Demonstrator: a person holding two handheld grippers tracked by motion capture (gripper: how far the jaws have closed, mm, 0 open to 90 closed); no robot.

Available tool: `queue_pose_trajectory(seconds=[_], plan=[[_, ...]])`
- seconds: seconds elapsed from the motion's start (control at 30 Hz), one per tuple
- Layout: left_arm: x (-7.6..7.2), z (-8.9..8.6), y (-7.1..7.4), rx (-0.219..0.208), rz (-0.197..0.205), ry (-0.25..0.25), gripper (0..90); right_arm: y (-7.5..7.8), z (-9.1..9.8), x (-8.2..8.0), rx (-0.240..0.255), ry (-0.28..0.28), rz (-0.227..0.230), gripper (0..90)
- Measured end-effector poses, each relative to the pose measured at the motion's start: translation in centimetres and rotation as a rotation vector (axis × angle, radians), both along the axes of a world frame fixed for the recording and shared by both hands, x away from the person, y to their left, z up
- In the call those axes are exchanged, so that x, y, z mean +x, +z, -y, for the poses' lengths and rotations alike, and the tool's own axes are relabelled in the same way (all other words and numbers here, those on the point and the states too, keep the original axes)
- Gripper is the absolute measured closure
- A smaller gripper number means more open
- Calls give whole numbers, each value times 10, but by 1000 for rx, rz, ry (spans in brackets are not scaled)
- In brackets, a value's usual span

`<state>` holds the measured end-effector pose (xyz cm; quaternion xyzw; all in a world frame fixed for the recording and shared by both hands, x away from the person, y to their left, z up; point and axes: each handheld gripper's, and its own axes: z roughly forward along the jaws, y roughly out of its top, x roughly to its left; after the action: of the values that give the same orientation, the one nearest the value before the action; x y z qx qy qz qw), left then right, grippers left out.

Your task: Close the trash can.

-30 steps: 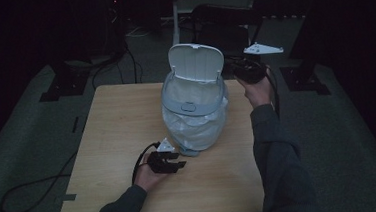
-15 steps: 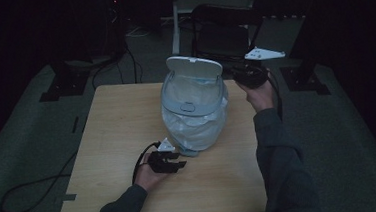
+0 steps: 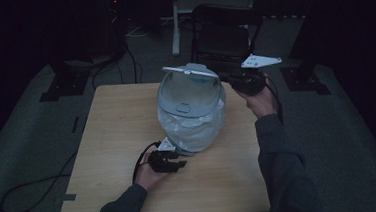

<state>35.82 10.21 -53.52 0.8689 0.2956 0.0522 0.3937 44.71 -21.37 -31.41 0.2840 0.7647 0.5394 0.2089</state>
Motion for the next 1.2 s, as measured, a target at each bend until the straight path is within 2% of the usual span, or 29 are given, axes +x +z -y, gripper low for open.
queue_pose_trajectory(seconds=[0.3, 0.57, 0.6, 0.7, 1.2], plan=[[2, 3, 2, 1, 0, -6, 524, 6, 1, -2, 6, 16, 13, 900], [3, 6, 3, -6, -7, -6, 524, 10, -5, -5, -8, 70, 35, 900], [4, 7, 4, -1, -14, -13, 532, 10, -6, -5, -11, 80, 37, 900], [4, 10, 4, 19, -1, -26, 531, 10, -8, -7, -29, 86, 40, 900], [6, 11, 2, 31, -7, -38, 532, 9, -11, -8, -61, 146, 57, 900]])
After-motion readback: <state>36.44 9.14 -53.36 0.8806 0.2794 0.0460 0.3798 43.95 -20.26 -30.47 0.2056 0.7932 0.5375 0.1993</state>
